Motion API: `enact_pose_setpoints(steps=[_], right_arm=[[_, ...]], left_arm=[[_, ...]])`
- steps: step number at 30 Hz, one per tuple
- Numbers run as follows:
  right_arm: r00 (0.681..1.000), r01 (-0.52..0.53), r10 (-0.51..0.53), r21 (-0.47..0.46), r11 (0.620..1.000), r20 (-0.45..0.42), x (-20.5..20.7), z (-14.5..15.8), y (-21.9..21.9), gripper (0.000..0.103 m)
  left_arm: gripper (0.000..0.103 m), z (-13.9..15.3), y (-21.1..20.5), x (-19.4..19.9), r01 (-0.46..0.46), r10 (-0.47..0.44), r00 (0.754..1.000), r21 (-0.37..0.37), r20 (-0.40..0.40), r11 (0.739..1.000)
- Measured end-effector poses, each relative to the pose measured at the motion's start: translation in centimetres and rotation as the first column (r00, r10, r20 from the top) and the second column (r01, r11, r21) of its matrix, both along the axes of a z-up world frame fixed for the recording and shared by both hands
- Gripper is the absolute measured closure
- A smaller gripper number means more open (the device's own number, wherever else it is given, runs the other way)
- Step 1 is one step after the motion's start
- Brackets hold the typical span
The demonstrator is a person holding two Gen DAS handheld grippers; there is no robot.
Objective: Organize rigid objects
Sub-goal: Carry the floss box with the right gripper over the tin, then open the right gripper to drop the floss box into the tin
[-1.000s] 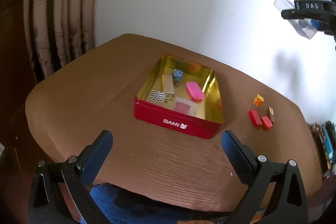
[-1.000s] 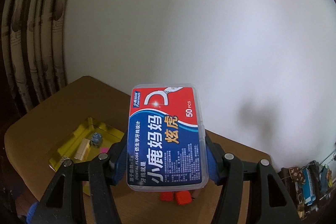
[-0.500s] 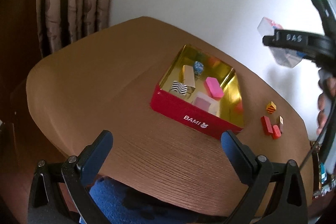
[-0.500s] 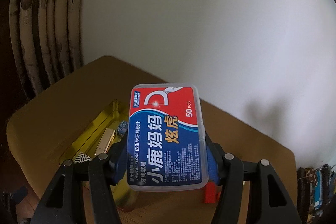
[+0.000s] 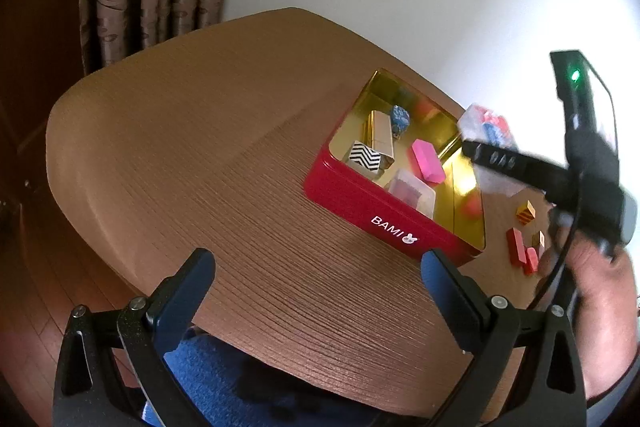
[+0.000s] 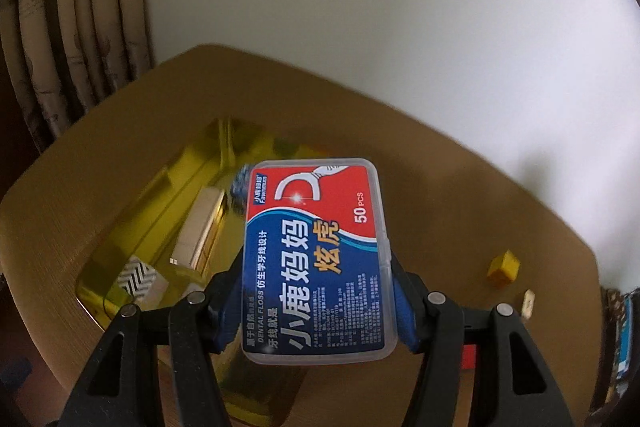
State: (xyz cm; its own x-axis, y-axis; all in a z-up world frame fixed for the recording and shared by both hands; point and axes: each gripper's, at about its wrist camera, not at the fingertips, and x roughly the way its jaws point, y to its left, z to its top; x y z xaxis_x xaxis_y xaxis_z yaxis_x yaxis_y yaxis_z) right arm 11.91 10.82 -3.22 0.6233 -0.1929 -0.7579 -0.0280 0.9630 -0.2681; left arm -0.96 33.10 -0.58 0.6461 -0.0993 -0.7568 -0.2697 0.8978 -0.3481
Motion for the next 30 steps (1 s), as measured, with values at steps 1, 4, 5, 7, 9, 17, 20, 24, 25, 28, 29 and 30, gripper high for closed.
enact_pose_setpoints(steps=[1,4,5,7,9,17,20,24,25,28,29,30], right_arm=[[1.0,-0.004,0.004,0.005,1.0,-0.01,0.1,-0.6,0.2,0.041],[0.999,-0.023,0.023,0.012,1.0,-0.038,0.1,-2.7,0.9,0.041],[0.998,-0.027,0.028,0.015,1.0,-0.048,0.2,-3.3,1.1,0.041],[0.997,-0.036,0.037,0.023,0.999,-0.061,0.3,-4.5,1.5,0.041],[0.997,-0.047,0.047,-0.008,0.999,-0.054,0.3,-5.1,1.9,0.041],[0.995,-0.071,0.071,0.001,0.997,-0.068,0.4,-4.6,2.5,0.041],[0.994,-0.066,0.065,-0.005,0.998,-0.087,0.4,-4.6,2.2,0.041],[0.995,-0.044,0.046,0.027,0.999,-0.083,1.3,-4.7,1.6,0.041],[0.994,-0.052,0.056,0.044,0.998,-0.098,1.8,-4.9,1.6,0.041],[0.985,-0.078,0.095,0.121,0.99,-0.143,3.2,-5.4,2.0,0.041],[0.981,-0.079,0.107,0.17,0.982,-0.162,3.7,-5.6,1.9,0.041],[0.975,-0.069,0.109,0.205,0.976,-0.192,4.3,-5.9,1.8,0.041]], left_arm=[[0.001,0.0,0.0,0.0,0.0,0.0,1.0,0.002,-0.001,1.0],[0.001,-0.2,-0.2,0.0,0.001,-0.001,1.0,0.005,-0.009,1.0],[0.001,-0.3,-0.2,0.1,0.001,-0.001,1.0,0.007,-0.014,1.0],[0.001,-0.5,-0.2,0.2,-0.001,0.001,1.0,0.011,-0.024,1.0],[0.001,-0.6,-0.2,0.3,-0.003,0.003,0.999,0.009,-0.032,1.0],[0.001,-1.0,-0.5,0.4,-0.007,0.007,0.999,0.003,-0.036,1.0],[0.001,-1.0,-0.5,0.4,-0.006,0.006,0.999,0.003,-0.037,1.0],[0.001,-1.1,-0.8,0.3,-0.002,0.002,0.999,0.003,-0.038,1.0],[0.001,-1.1,-0.9,0.3,0.0,0.0,0.999,0.002,-0.04,1.0],[0.001,-1.2,-0.9,0.4,0.0,0.0,0.999,0.002,-0.042,1.0],[0.001,-1.2,-0.9,0.4,-0.002,0.002,0.999,0.003,-0.042,1.0],[0.001,-1.1,-0.9,0.5,-0.006,0.006,0.999,0.003,-0.043,1.0]])
